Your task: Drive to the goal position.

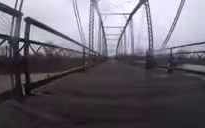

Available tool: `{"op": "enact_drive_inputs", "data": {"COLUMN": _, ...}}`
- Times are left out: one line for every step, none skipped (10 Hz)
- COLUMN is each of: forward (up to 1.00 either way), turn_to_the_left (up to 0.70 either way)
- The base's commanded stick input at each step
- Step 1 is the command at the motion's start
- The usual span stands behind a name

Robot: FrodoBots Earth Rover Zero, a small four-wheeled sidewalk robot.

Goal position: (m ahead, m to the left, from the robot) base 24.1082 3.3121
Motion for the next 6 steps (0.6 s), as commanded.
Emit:
{"op": "enact_drive_inputs", "data": {"forward": 1.00, "turn_to_the_left": 0.00}}
{"op": "enact_drive_inputs", "data": {"forward": 1.00, "turn_to_the_left": 0.00}}
{"op": "enact_drive_inputs", "data": {"forward": 1.00, "turn_to_the_left": 0.00}}
{"op": "enact_drive_inputs", "data": {"forward": 1.00, "turn_to_the_left": 0.00}}
{"op": "enact_drive_inputs", "data": {"forward": 1.00, "turn_to_the_left": 0.00}}
{"op": "enact_drive_inputs", "data": {"forward": 1.00, "turn_to_the_left": 0.00}}
